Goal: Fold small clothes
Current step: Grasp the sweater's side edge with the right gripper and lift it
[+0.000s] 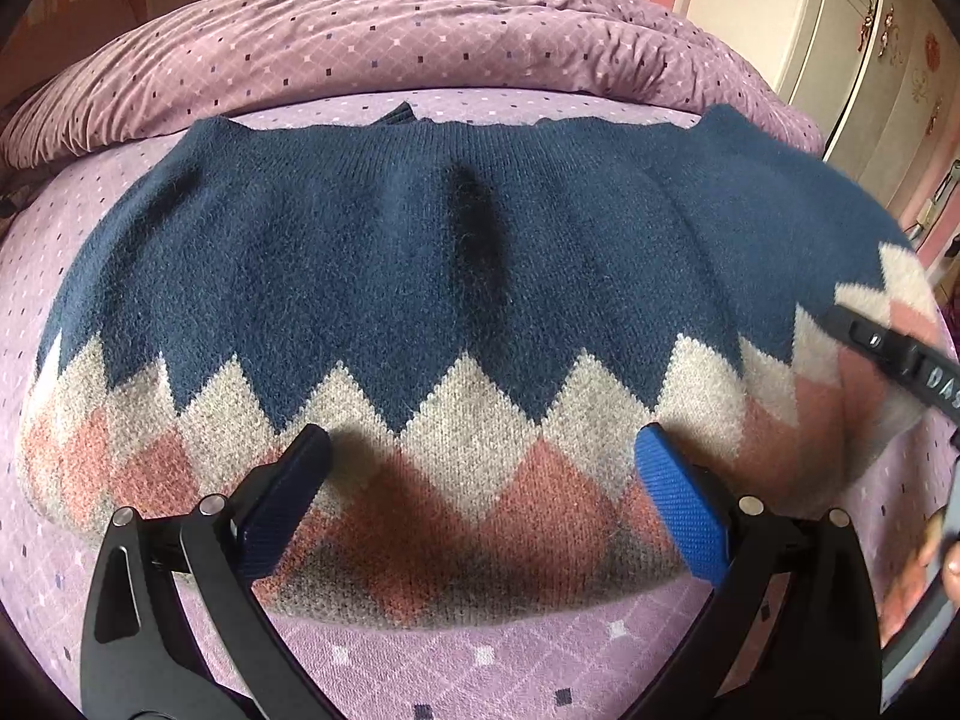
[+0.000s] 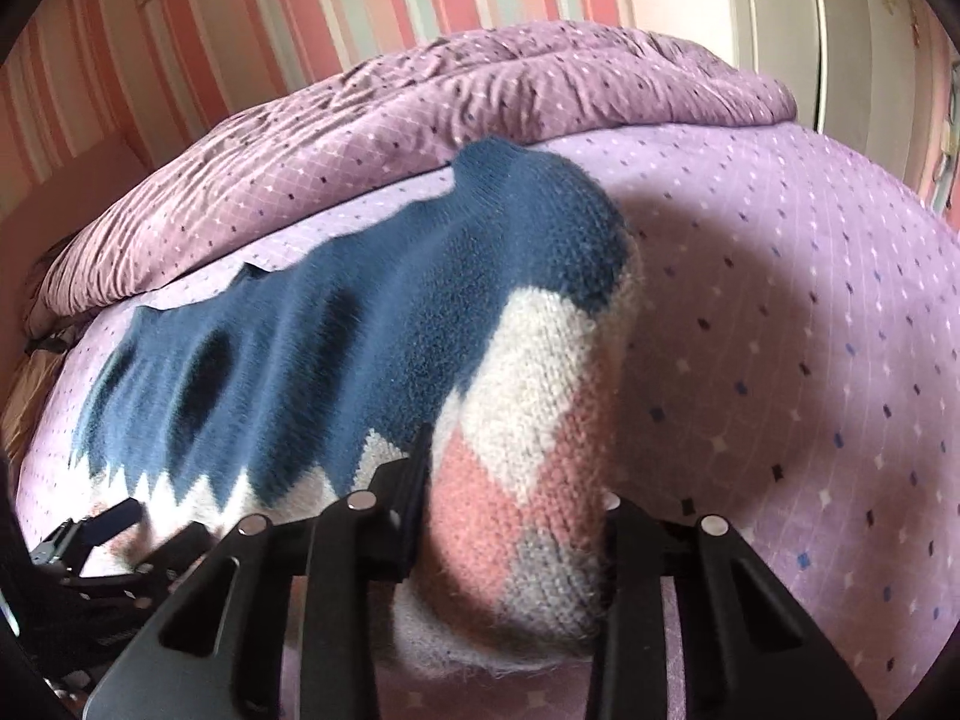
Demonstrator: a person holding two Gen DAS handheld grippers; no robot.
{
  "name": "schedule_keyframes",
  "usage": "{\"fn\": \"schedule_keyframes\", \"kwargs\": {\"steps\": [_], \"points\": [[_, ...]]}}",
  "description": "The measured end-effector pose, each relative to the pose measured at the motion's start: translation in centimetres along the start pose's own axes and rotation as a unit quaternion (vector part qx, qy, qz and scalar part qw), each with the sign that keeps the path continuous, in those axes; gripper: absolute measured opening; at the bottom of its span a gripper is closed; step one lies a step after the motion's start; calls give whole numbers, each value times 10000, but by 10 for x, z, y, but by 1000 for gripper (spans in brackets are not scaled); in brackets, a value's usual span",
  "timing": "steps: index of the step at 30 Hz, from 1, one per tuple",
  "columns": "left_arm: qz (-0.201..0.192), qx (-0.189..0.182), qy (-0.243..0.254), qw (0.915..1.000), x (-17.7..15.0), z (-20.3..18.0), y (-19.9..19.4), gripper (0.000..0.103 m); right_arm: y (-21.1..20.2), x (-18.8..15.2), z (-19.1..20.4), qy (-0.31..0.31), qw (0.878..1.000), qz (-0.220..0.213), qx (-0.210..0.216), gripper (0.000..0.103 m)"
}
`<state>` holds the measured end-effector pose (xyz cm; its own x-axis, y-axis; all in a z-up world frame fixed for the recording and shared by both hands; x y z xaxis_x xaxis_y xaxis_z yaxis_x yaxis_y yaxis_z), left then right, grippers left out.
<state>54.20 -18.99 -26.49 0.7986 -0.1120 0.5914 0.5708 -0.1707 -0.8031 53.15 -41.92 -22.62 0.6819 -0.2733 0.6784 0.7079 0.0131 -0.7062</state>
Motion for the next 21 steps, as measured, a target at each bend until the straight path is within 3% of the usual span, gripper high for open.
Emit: {"fn": "schedule_keyframes", "kwargs": {"steps": [7, 16, 21], "points": [[-25, -107, -26, 9999, -3, 3, -2, 100, -24, 28, 50, -566, 9983, -145, 58, 30], [47, -387, -294, 9988, -4, 31, -9, 100, -39, 35, 67, -460, 9986, -159, 226, 30], [20, -115, -13, 9999, -6, 24, -5, 100, -50, 45, 96, -703, 9964, -303, 350, 29]]}}
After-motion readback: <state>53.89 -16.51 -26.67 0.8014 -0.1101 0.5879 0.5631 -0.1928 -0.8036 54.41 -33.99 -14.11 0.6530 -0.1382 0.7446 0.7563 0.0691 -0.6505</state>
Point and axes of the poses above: each gripper's, at about its wrist camera, not at the fingertips, and y roughly the way its jaws point, z to its left, x to its top, the point moved 3 cm from there along y, roughly the way its jaws point, and after that the axes turned 2 degrees about x, right-handed, at the moved point
